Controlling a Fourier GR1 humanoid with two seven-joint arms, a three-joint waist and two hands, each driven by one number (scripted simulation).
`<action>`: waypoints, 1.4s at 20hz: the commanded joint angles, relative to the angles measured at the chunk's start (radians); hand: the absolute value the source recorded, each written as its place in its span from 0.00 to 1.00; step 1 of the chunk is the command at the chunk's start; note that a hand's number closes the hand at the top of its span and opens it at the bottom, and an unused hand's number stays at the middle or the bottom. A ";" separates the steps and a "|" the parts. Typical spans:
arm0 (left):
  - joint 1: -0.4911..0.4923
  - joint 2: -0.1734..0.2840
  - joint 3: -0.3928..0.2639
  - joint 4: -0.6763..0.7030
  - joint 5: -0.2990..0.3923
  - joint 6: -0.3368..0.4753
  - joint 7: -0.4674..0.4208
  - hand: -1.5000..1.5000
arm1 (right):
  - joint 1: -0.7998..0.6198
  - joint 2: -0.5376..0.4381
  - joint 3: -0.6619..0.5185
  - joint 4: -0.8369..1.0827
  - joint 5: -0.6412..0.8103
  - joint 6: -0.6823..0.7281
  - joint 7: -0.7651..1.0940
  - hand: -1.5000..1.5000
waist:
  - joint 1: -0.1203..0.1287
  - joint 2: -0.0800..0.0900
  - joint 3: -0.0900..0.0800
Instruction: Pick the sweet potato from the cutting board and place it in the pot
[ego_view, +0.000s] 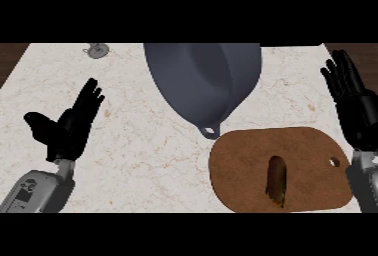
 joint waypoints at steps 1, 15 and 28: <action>0.022 0.023 0.025 0.028 -0.019 -0.018 -0.037 0.50 | 0.117 -0.015 -0.004 -0.090 0.109 -0.124 0.086 1.00 | 0.014 0.015 0.013; 0.225 0.190 0.065 0.046 -0.121 0.064 -0.013 0.50 | 0.568 -0.243 0.021 -0.164 0.987 -0.560 0.320 0.00 | -0.043 -0.010 0.001; 0.228 0.191 0.035 -0.019 -0.138 0.023 -0.042 0.50 | 0.607 0.021 0.331 -0.454 1.491 0.004 0.980 0.00 | 0.069 0.026 0.005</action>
